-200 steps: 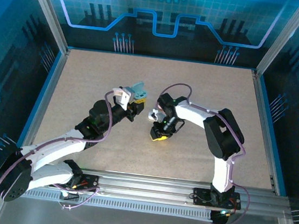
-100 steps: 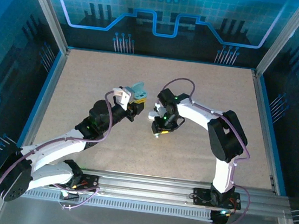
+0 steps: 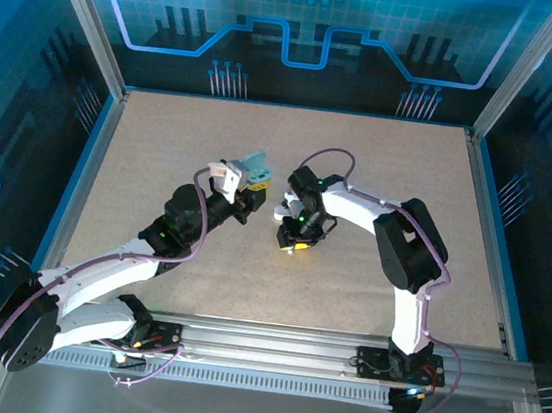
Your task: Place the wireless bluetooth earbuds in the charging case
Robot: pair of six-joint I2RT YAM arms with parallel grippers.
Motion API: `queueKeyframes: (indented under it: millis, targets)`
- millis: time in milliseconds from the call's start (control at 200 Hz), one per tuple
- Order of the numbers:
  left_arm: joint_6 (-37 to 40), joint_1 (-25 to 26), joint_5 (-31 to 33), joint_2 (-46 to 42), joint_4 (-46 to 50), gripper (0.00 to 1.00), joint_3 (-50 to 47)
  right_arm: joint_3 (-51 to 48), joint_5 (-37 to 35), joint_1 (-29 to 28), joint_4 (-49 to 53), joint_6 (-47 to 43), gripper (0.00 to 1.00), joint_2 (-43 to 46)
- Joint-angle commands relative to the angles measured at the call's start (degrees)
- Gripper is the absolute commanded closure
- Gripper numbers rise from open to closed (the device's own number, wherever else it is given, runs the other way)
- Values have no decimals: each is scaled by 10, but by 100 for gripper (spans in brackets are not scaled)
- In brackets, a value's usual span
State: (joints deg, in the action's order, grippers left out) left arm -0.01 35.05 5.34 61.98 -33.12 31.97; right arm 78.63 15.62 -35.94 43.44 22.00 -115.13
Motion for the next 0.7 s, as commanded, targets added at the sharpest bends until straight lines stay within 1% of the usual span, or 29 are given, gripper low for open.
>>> queueKeyframes:
  millis: [0, 130, 355, 510, 695]
  targets:
    - [-4, -3, 0, 8, -3, 71, 1, -4, 36, -1, -3, -4, 62, -10]
    - [-5, -3, -1, 9, -3, 72, 2, -4, 47, -3, -7, -4, 64, 2]
    - [-7, -3, -2, 10, -3, 71, 2, 3, 66, -12, -3, -3, 64, 7]
    - [-7, -3, 2, 6, -3, 72, -2, 5, 63, -22, 3, -1, 64, 10]
    - [-2, -3, 12, -2, -5, 72, -6, 16, 34, -24, 22, 1, 64, 28]
